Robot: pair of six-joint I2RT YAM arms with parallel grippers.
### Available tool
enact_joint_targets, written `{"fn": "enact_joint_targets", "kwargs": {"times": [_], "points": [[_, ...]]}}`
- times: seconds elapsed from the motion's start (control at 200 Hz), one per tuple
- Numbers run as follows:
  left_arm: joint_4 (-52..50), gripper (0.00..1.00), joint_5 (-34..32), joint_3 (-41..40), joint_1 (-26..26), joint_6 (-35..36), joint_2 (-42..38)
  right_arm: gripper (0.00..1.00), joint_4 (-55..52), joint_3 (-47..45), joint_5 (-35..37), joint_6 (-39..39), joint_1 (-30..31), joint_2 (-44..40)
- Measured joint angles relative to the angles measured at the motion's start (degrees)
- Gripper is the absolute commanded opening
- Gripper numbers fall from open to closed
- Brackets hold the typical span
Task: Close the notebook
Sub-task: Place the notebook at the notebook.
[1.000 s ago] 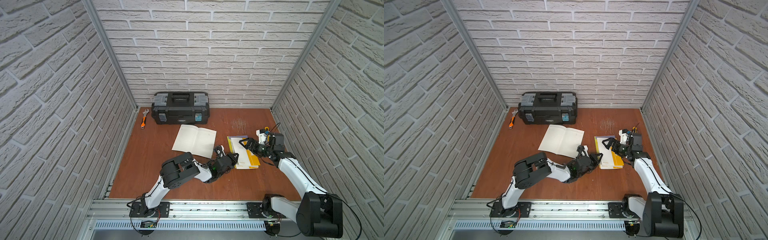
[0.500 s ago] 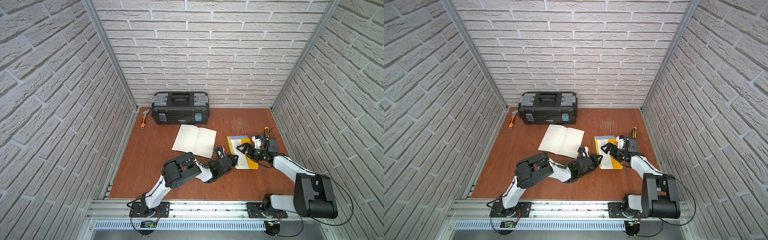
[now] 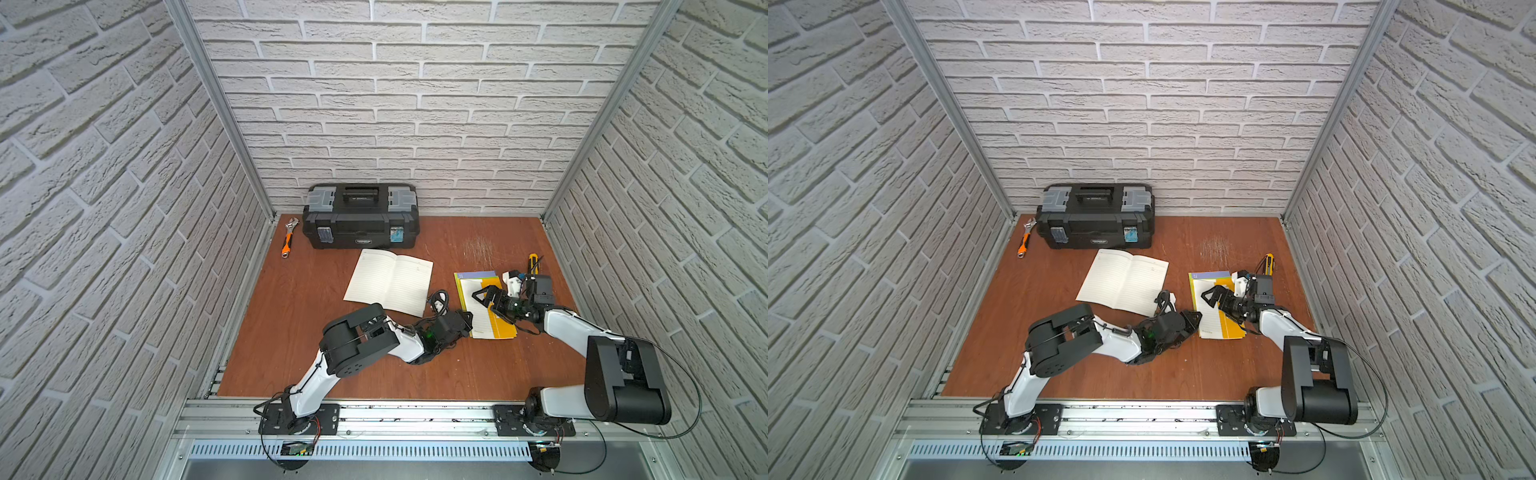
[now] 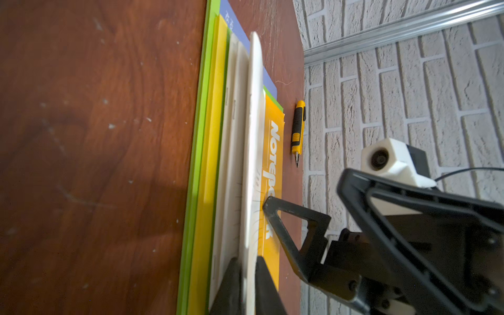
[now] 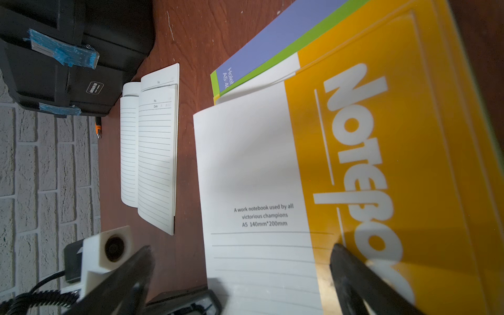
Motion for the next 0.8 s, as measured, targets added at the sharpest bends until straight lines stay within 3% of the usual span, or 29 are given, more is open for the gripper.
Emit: {"fn": "enact_joint_targets", "kwargs": {"times": [0.545,0.8], "points": [[-26.0,0.17,-3.3,0.5,0.4,19.5,-14.9,1.0,0.2,0.0,-0.1,-0.2,0.0,0.1],[-33.0,0.16,-6.7,0.2,0.4,24.6,-18.7,1.0,0.1,0.0,-0.2,-0.2,0.0,0.1]]}}
